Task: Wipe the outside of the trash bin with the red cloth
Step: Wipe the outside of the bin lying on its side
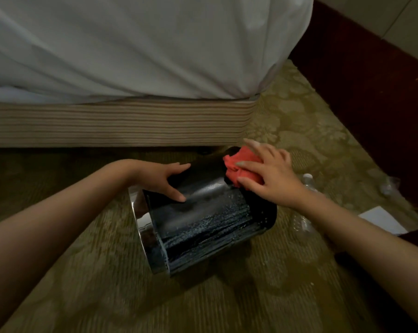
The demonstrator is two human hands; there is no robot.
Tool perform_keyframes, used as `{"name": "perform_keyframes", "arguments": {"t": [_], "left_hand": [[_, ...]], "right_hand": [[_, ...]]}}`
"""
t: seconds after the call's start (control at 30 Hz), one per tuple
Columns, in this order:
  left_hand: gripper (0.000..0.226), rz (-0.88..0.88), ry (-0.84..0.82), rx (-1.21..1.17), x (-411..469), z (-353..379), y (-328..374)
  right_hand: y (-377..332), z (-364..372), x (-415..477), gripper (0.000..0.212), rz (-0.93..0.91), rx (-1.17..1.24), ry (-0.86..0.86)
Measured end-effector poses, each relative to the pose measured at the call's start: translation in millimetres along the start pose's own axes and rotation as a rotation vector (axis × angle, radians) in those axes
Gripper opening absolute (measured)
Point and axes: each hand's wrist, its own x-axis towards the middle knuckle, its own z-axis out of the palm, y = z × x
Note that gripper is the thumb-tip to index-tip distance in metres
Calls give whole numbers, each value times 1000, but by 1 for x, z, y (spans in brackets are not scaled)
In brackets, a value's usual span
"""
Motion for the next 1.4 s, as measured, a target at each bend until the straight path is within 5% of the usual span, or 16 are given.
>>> {"name": "perform_keyframes", "arguments": {"t": [0.13,0.47,0.73,0.9,1.03,1.2,1.4], "left_hand": [[95,-12,-20,25,1,-1,0],[95,5,-4,69,6,-4,0],[94,-10,-20,13,4,-5,-2],[94,-7,6,15,7,-5,-2],[98,-8,8,24,9,-6,-2],[96,-18,-14,-24,7,-8,-6],[96,-20,-15,-36,7,-10,-6]], "right_hand": [[9,-4,-4,49,-85,4,-239],[-65,27,10,33,-353,37,76],[23,4,-32,42,-204,-126,96],[-18,25,-20,36,-229,-108,268],[-55,35,0,36,-392,-70,217],[5,17,-25,52,-345,-102,188],[24,20,-41,43,-298,-261,306]]}}
